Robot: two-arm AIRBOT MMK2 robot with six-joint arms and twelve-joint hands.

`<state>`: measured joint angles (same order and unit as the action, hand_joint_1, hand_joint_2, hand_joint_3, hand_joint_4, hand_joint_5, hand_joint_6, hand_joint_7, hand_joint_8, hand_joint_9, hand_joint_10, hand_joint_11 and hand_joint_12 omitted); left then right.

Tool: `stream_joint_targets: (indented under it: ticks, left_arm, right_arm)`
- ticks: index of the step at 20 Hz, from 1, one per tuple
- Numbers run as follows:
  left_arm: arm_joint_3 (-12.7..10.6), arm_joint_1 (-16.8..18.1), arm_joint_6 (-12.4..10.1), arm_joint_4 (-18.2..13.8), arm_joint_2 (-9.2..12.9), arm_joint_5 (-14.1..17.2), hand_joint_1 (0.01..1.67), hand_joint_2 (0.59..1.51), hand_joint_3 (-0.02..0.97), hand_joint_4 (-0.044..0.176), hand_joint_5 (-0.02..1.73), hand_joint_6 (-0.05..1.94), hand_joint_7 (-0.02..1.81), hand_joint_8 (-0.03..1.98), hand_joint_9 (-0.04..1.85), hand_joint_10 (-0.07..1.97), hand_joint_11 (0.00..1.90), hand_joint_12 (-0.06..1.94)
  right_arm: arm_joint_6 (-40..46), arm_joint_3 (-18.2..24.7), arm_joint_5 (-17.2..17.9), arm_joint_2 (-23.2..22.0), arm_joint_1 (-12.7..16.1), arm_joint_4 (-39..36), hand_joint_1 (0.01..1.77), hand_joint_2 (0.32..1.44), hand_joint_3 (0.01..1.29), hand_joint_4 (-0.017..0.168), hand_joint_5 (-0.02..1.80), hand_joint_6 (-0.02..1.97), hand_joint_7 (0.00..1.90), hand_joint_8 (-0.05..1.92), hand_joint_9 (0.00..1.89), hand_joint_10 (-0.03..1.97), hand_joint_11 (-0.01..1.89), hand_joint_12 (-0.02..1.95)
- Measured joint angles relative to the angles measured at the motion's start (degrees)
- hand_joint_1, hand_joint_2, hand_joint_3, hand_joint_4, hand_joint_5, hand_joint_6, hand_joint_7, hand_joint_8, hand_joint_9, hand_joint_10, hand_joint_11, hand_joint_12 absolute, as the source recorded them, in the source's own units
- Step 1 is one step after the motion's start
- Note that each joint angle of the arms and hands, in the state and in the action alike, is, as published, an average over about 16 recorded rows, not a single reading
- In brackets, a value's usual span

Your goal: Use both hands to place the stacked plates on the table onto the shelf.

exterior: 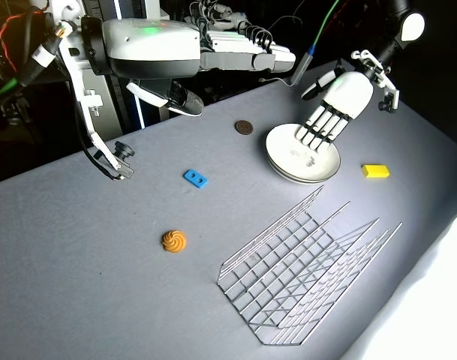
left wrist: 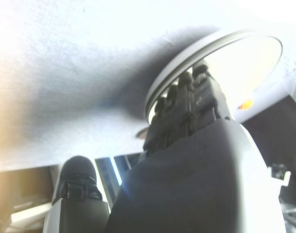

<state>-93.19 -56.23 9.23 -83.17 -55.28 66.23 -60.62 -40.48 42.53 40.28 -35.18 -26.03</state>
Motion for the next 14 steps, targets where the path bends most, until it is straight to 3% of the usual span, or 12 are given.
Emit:
stream_joint_targets:
  ticks: [7,14]
  left_arm:
    - [3.22,2.03,-2.35,-0.6,-0.23,-2.0,0.02,1.151,0.022,-0.005,-0.01,-0.02,-0.01,-0.01,0.01,-0.01,0.02,0.01]
    - [7.11,4.99,-5.27,-1.71,-0.42,-4.88,0.02,1.149,0.022,-0.003,-0.01,-0.02,-0.01,-0.02,0.02,0.0,0.02,0.01]
  right_arm:
    - [-5.98,-1.4,-4.96,5.77,0.13,2.55,0.84,1.03,0.02,0.001,0.02,0.0,0.01,0.0,0.02,-0.01,0.02,0.25]
    - [-10.33,-5.71,-9.73,14.08,0.42,5.48,0.85,1.02,0.02,0.001,0.02,0.0,0.02,0.0,0.02,-0.01,0.02,0.28]
